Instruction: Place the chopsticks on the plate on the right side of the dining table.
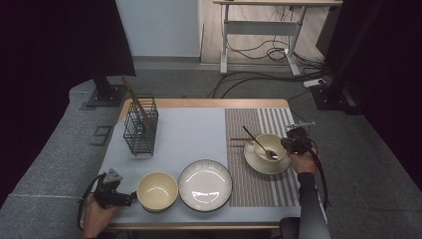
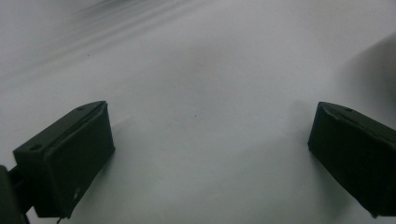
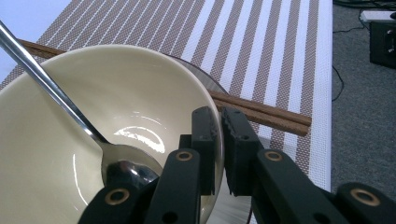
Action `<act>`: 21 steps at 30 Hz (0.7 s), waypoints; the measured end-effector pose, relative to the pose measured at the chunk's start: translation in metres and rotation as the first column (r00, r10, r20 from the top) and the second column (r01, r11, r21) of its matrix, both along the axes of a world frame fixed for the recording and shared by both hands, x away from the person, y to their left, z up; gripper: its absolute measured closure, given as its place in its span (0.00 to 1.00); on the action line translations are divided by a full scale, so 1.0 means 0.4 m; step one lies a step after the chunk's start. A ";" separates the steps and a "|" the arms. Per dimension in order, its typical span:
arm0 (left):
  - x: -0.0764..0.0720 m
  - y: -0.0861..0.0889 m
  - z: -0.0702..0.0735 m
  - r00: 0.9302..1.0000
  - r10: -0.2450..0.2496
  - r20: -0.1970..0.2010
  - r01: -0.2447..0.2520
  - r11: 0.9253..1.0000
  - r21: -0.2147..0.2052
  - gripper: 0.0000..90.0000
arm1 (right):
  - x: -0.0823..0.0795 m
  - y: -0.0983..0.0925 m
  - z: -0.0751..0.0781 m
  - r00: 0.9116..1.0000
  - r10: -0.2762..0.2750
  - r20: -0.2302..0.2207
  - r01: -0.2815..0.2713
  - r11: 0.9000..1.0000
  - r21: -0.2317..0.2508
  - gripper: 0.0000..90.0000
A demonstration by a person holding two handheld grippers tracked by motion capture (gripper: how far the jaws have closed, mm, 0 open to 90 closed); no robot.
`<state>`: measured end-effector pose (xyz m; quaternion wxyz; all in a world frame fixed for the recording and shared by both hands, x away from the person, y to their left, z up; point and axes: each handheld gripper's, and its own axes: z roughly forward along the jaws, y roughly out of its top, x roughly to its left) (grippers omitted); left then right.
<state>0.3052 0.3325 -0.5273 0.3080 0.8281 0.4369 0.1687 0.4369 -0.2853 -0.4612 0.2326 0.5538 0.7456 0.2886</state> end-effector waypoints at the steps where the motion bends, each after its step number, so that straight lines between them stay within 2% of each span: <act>1: 0.000 0.000 0.000 1.000 0.000 0.000 0.000 1.000 0.000 0.00 | 0.001 0.001 0.000 1.000 0.000 0.000 0.000 1.000 0.001 0.93; 21: 0.000 0.000 0.000 1.000 0.000 0.001 0.000 1.000 0.000 0.00 | 0.004 0.010 0.000 1.000 0.010 0.000 -0.010 1.000 -0.001 0.92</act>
